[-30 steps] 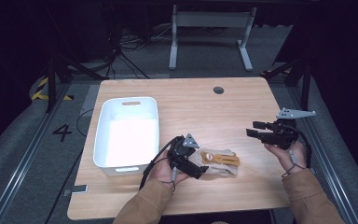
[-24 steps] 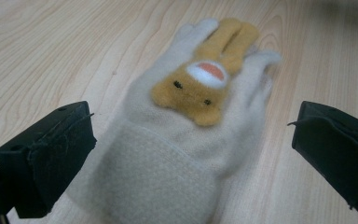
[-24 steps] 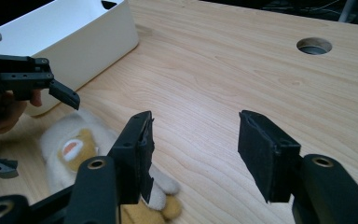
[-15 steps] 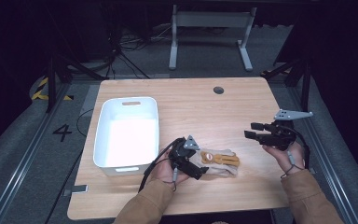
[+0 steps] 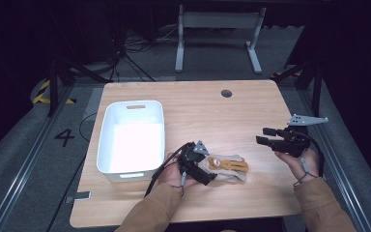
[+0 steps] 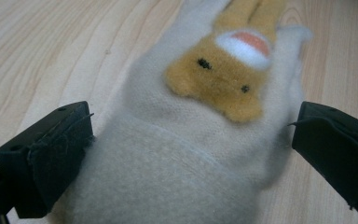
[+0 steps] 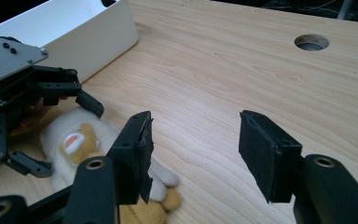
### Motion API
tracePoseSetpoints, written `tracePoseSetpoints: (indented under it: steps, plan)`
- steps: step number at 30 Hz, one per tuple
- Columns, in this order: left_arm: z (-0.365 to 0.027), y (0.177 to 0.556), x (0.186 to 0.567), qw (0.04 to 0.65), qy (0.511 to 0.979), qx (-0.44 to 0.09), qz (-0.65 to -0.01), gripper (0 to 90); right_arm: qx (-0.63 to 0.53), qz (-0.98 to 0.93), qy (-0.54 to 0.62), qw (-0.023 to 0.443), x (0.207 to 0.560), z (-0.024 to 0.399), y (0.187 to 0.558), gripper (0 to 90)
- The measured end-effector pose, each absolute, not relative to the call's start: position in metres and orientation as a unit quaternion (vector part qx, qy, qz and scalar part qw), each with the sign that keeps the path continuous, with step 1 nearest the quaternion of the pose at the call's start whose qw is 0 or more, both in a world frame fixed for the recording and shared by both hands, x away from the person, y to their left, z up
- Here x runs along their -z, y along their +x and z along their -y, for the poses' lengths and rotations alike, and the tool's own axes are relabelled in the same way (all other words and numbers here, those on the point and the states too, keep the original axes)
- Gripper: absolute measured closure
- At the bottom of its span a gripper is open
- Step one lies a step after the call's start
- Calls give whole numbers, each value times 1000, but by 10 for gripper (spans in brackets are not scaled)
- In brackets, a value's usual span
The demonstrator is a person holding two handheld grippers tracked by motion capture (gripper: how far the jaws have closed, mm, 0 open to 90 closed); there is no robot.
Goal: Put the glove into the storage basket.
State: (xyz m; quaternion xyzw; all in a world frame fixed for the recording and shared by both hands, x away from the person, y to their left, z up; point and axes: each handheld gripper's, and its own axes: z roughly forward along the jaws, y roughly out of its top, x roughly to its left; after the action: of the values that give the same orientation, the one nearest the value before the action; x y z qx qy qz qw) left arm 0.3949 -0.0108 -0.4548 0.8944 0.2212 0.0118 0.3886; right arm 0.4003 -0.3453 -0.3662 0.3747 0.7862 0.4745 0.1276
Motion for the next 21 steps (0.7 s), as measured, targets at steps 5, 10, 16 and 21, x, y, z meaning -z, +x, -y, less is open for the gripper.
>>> tracePoseSetpoints:
  steps: [5, 10, 16, 21]
  plan:
    - [13, 390, 456, 382, 900, -4, -210, 0, -478, -784, 374, 129, 365, 347, 400, 452]
    - [15, 390, 461, 378, 902, -1, -206, 0, -480, -784, 372, 129, 365, 348, 400, 451]
    - [18, 390, 465, 373, 904, -17, -206, 0, -481, -782, 374, 130, 365, 349, 400, 450]
    - [20, 391, 469, 373, 904, -20, -208, 0, -483, -780, 375, 130, 364, 350, 400, 449]
